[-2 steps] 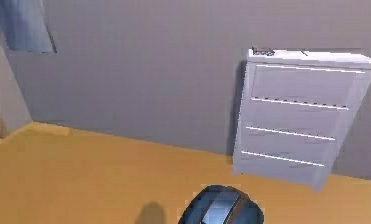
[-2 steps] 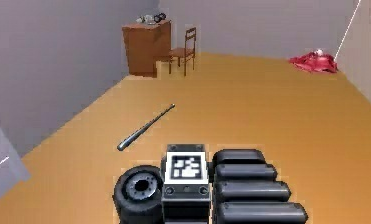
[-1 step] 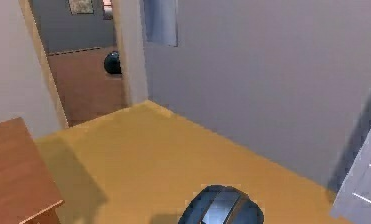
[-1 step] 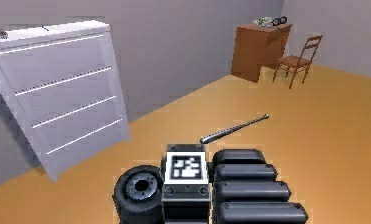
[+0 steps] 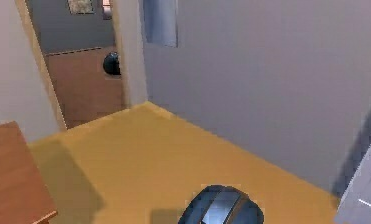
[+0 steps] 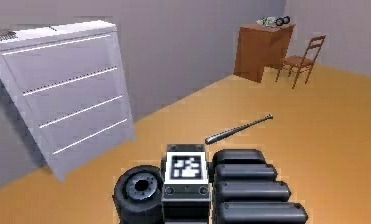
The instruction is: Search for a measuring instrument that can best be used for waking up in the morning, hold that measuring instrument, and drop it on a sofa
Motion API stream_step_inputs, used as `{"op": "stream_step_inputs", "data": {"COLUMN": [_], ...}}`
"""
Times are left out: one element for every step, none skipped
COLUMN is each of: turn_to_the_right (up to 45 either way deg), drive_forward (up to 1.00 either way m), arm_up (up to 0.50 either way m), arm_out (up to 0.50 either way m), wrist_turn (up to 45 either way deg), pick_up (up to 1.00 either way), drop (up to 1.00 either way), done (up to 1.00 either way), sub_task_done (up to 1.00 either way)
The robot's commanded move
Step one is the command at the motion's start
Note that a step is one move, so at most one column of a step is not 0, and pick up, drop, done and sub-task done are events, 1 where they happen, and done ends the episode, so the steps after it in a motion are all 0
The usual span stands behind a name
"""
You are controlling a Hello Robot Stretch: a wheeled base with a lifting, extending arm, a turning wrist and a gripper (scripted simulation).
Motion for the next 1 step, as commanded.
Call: {"op": "stream_step_inputs", "data": {"turn_to_the_right": [6.0], "drive_forward": [0.0], "arm_up": [0.0], "arm_out": [0.0], "wrist_turn": [0.0], "pick_up": [0.0], "drop": [0.0], "done": [0.0], "sub_task_done": [0.0]}}
